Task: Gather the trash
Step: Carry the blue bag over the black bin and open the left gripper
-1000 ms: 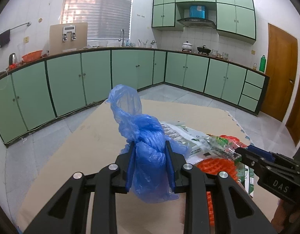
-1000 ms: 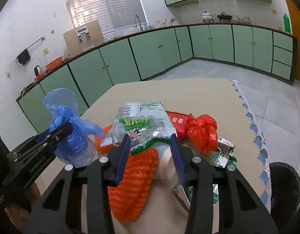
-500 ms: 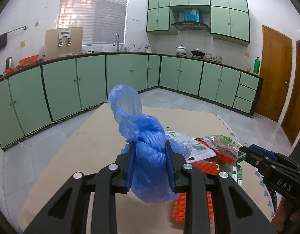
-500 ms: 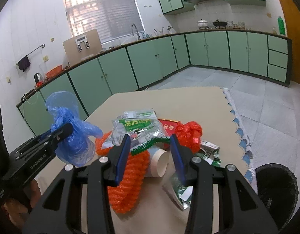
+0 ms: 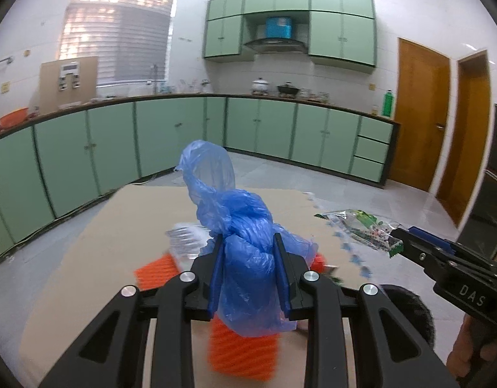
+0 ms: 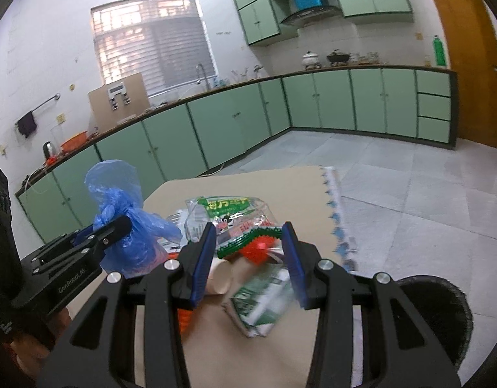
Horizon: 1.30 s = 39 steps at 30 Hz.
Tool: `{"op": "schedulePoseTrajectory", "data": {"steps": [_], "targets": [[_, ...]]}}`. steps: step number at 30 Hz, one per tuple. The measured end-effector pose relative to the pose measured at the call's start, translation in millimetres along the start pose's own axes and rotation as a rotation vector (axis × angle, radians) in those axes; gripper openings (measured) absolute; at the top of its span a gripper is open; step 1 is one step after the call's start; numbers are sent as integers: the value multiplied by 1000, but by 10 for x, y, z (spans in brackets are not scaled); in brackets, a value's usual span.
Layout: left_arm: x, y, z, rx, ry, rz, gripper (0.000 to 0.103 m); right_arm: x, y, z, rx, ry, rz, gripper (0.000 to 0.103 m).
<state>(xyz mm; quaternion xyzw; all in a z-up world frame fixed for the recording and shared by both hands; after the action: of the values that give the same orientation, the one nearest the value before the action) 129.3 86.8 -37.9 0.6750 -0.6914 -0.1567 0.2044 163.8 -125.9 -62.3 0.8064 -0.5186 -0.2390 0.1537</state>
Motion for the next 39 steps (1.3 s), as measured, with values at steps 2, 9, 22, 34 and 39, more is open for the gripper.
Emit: {"op": "schedulePoseTrajectory", "data": {"steps": [2, 9, 22, 34, 39], "targets": [[163, -20, -11, -1, -14, 37, 28, 131, 119, 5, 15, -10, 28, 40], [818, -160, -12, -20, -75, 168, 28, 742, 550, 95, 55, -61, 154, 41], [2021, -513, 186, -84, -177, 368, 28, 1876, 1000, 584, 43, -155, 387, 41], [2614, -948, 486, -194, -235, 407, 40, 2431, 832, 1001, -22, -242, 439, 51], [2704, -1090, 509, -222, -237, 415, 56, 2553, 871, 1000, -10, -270, 465, 57]]}}
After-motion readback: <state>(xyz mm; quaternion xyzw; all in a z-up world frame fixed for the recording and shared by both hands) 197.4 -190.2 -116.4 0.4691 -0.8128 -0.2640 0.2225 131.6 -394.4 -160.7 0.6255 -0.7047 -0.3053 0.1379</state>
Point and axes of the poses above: each gripper's, at about its wrist camera, not at the fingertips, and y roughly against the way its jaws point, x to its right, z to its underside, the point moved 2 cm from there along -y, roughly the way its jaws point, and after that the axes turned 3 degrees about -x, right-handed, at the moved point
